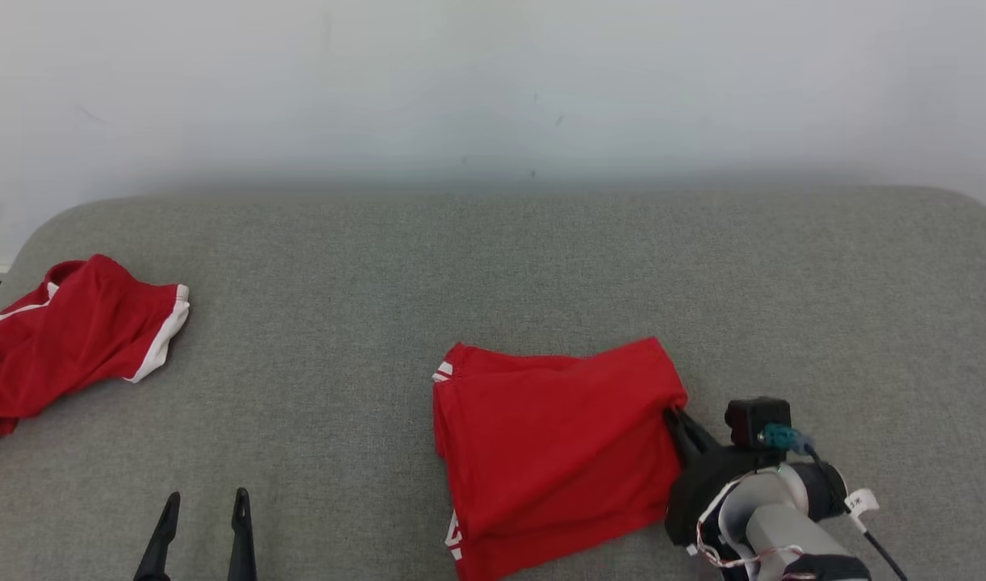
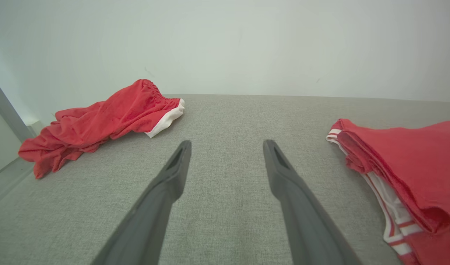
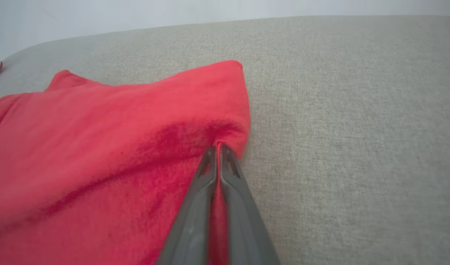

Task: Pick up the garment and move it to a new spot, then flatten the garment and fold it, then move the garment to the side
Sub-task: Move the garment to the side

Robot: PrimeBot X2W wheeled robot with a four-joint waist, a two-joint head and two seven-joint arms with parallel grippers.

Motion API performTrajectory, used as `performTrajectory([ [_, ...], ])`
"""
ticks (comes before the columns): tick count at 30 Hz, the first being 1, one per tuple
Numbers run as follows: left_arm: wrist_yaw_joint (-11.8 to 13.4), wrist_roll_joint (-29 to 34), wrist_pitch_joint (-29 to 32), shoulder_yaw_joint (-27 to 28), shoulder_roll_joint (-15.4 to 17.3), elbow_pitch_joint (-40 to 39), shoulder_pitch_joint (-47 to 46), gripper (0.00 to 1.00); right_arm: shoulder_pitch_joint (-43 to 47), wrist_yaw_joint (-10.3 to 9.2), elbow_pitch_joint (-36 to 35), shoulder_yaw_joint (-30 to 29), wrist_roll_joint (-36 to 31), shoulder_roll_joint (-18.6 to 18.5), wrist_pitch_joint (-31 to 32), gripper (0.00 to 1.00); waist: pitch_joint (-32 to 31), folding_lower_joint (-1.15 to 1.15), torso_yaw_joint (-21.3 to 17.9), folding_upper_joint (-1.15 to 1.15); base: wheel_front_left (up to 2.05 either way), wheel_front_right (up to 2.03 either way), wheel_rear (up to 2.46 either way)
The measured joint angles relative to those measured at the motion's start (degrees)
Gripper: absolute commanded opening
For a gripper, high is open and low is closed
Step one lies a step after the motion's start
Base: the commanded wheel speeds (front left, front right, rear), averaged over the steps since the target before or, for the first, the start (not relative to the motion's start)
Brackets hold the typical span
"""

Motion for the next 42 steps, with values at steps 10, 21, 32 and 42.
performTrajectory([
  [10, -0.01, -0.05, 0.00, 0.76, -0.20, -1.22, -2.07, 1.00, -10.03, 0.00, 0.78, 3.99, 1.76, -6.98, -0.75, 0.00, 3.79, -0.01, -0.72, 0.00, 0.00, 0.00, 0.00],
  [21, -0.03, -0.42, 0.01, -0.08, 0.35, -7.84, -8.83, 1.00, -22.02, 0.00, -0.47, 6.11, 3.00, -21.07, -0.15, 0.00, 12.89, 0.00, -2.60, 0.01, 0.00, 0.00, 0.00],
  [32, -0.10, 0.70, 0.00, -2.36, 2.41, -17.06, -14.34, 1.00, -30.88, 0.00, -2.31, 4.13, 4.45, -32.43, -0.13, 0.00, 24.52, 0.01, -5.41, 0.01, 0.00, 0.00, 0.00],
  [42, -0.11, 1.69, 0.00, -3.10, 4.19, -22.32, -17.21, 1.00, -36.20, 0.00, -2.64, 0.80, 4.60, -38.51, 0.88, 0.00, 33.51, 0.01, -7.38, 0.01, 0.00, 0.00, 0.00],
])
